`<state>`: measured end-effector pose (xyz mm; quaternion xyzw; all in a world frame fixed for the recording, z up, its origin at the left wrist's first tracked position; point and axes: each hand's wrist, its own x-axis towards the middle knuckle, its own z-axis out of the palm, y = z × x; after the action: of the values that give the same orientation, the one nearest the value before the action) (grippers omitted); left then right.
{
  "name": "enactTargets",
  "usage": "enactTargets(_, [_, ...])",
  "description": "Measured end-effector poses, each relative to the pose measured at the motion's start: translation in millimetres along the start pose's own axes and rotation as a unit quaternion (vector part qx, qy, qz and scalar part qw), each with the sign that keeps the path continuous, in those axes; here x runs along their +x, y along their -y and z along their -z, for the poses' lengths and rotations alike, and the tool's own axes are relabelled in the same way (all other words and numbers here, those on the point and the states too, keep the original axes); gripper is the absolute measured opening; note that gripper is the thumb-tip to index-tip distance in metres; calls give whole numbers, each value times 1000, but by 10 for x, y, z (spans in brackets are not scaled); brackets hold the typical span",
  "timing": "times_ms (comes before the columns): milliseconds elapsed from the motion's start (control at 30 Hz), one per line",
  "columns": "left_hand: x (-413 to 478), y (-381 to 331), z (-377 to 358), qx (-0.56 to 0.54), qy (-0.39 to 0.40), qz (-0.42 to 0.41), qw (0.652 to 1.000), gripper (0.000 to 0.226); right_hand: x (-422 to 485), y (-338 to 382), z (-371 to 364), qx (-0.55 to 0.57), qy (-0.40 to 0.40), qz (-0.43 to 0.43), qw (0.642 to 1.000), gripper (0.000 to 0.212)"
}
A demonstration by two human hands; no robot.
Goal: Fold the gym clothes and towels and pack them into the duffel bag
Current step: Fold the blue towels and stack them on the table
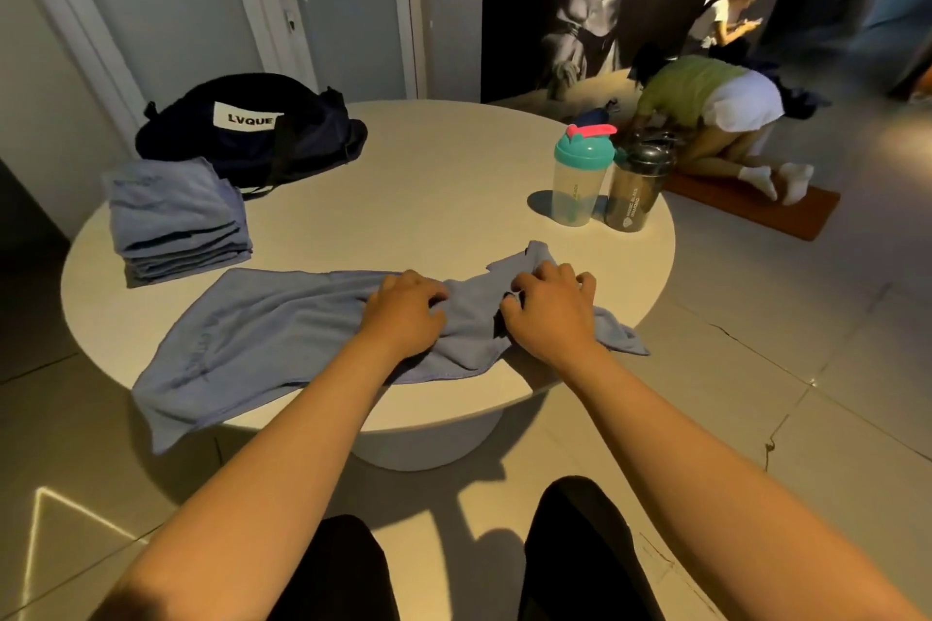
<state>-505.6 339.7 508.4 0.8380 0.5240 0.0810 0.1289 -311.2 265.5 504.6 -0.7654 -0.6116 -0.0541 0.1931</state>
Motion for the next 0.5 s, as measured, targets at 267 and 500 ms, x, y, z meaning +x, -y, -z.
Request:
enactTargets(267, [65, 46, 146, -14, -58, 8, 998, 23, 458, 215, 98, -54, 265, -101, 957, 44])
enactTargets(500, [206, 213, 93, 4, 69, -7, 998, 47, 539, 308, -168, 5, 232, 21, 972, 37])
